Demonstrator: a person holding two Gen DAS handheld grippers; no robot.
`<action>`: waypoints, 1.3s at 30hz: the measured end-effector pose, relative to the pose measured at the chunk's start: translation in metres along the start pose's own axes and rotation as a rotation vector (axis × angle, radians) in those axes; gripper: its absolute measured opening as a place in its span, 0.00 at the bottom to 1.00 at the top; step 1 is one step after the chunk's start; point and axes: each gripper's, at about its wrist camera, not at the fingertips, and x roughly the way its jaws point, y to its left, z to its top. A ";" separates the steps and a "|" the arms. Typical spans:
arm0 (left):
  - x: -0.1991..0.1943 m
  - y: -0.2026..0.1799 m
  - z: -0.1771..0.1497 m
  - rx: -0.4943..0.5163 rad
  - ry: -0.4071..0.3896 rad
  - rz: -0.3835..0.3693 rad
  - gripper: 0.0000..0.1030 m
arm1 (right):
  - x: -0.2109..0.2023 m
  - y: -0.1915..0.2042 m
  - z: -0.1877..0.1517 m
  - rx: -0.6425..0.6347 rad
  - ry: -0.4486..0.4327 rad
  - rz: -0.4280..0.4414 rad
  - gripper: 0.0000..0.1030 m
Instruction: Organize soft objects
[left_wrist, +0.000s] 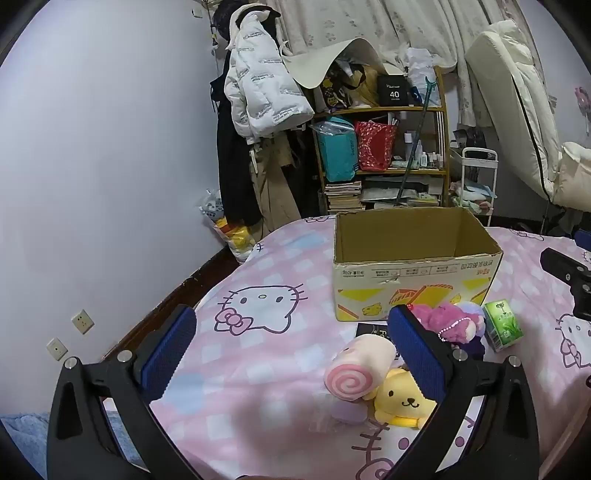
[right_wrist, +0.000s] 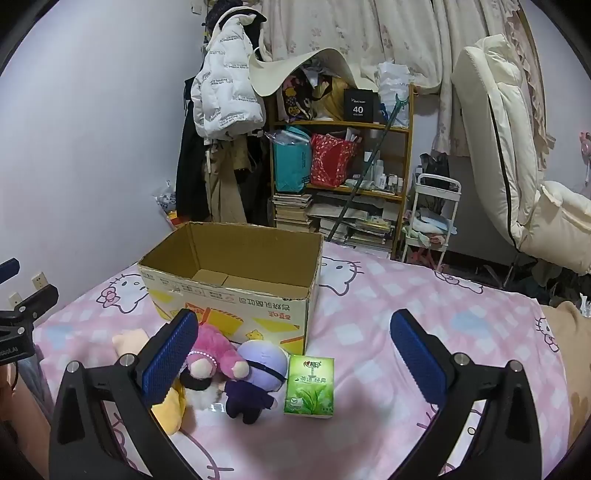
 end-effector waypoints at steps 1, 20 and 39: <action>0.000 -0.001 0.000 0.005 -0.002 0.003 0.99 | 0.000 0.000 0.000 0.000 -0.001 0.000 1.00; 0.001 0.002 0.001 -0.008 0.005 -0.009 0.99 | -0.002 -0.004 0.000 0.016 -0.011 0.004 1.00; -0.002 0.004 0.001 -0.005 -0.018 0.004 0.99 | -0.002 -0.003 -0.001 0.016 -0.008 0.000 1.00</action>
